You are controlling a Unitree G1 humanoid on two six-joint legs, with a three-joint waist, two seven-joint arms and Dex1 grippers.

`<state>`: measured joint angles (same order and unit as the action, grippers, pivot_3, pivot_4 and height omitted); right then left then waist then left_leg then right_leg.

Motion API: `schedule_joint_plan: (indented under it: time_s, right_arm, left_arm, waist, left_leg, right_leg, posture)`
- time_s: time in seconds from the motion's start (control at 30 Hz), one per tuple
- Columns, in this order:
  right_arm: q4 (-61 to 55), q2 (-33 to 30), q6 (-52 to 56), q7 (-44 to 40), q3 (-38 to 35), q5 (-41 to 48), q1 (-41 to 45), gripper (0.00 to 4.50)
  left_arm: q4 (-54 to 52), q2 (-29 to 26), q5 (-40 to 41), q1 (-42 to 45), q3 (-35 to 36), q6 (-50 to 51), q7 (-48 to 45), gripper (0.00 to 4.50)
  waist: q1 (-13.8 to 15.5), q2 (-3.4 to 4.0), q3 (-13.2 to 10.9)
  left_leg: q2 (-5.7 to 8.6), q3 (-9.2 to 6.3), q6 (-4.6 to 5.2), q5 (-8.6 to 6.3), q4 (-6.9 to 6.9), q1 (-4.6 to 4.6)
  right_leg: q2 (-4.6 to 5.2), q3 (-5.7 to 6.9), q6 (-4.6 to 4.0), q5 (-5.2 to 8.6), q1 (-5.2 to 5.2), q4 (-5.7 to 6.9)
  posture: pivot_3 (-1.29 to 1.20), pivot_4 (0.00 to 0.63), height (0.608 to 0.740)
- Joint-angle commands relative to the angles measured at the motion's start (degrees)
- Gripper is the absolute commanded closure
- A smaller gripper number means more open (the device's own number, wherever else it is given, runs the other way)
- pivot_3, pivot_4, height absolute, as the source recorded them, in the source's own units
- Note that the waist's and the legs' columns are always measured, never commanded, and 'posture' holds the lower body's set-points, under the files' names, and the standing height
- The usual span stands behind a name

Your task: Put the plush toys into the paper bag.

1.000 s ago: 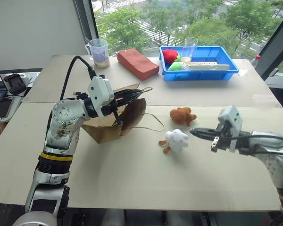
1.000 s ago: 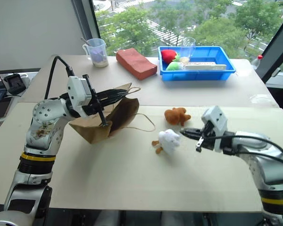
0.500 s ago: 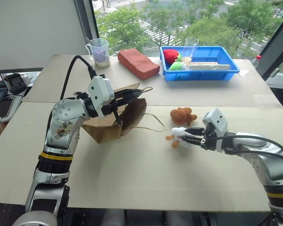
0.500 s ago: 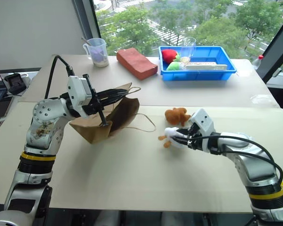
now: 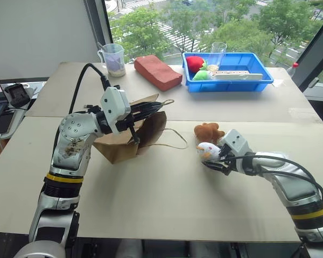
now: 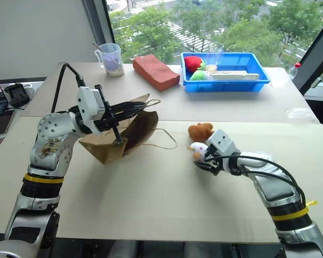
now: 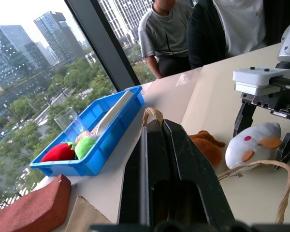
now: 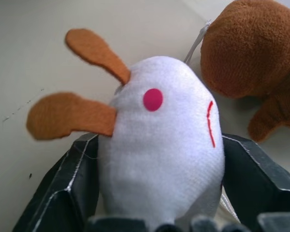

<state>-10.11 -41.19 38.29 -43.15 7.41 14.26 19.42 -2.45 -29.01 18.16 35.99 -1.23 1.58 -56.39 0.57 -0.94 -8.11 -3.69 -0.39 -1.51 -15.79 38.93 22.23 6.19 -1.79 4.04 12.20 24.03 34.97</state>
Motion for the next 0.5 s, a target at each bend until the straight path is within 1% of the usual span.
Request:
schedule_joint_plan:
  time_s: [0.03,0.17,0.2,0.27,0.37,0.43,0.5]
  right_arm:
    - [-1.4,0.1,-1.7,-1.3,-1.9,0.9,1.2,2.26]
    - [-2.8,1.9,-1.3,-2.1,-3.4,3.5,3.6,3.61]
    - [-3.5,3.2,-0.8,-2.1,-3.8,4.7,4.8,3.95]
    - [-4.8,6.3,0.2,-1.1,-4.2,6.6,7.6,4.45]
    - [-4.8,10.3,0.9,1.2,-2.9,6.4,11.8,4.47]
    - [-4.3,11.8,1.2,2.1,-2.0,5.7,13.3,4.47]
    - [-3.0,15.1,1.3,3.2,-0.7,5.9,16.0,4.47]
  left_arm:
    - [-1.5,-0.4,0.3,1.0,0.4,0.0,0.4,4.5]
    - [-1.6,-0.4,0.3,1.0,0.4,0.0,0.4,4.5]
    - [-1.6,-0.3,0.4,1.0,0.3,0.0,0.4,4.5]
    - [-1.7,-0.3,0.5,1.1,0.2,0.1,0.3,4.5]
    - [-1.4,-0.2,0.5,1.4,0.1,-0.1,0.0,4.5]
    - [-1.3,-0.1,0.5,1.6,0.0,-0.1,-0.1,4.5]
    - [-1.3,0.1,0.5,1.8,-0.2,-0.2,-0.2,4.5]
  waist:
    - [0.0,0.0,0.0]
    - [-0.1,0.0,0.0]
    - [-0.1,0.0,0.0]
    - [-0.5,0.0,0.0]
    - [-0.9,0.01,0.0]
    - [-0.8,0.01,0.0]
    - [-0.6,0.01,0.0]
  left_leg:
    - [0.0,0.0,0.0,0.0,0.0,0.0]
    - [0.0,0.0,0.0,0.0,0.0,0.0]
    - [0.0,0.0,0.0,0.0,0.0,0.0]
    - [0.0,0.01,0.0,0.0,0.0,-0.02]
    - [-0.01,0.0,0.0,0.01,-0.02,-0.04]
    - [-0.01,-0.01,0.0,0.01,-0.03,-0.02]
    - [-0.01,-0.02,0.0,0.0,-0.03,-0.01]
  right_leg:
    - [0.0,0.0,0.0,0.0,0.0,0.0]
    - [0.0,0.0,0.0,0.0,0.0,0.0]
    - [0.0,0.0,0.0,0.0,0.01,0.0]
    - [-0.01,-0.01,0.0,0.0,0.01,0.02]
    - [-0.02,-0.02,0.0,0.0,0.03,0.08]
    - [-0.02,-0.01,0.0,0.0,0.03,0.08]
    - [-0.02,-0.01,0.0,0.0,0.02,0.06]
  posture:
    - [0.0,0.15,0.74]
    - [0.0,0.15,0.74]
    - [0.0,0.15,0.74]
    - [0.0,0.15,0.74]
    - [0.0,0.15,0.74]
    - [0.0,0.15,0.74]
    - [0.0,0.15,0.74]
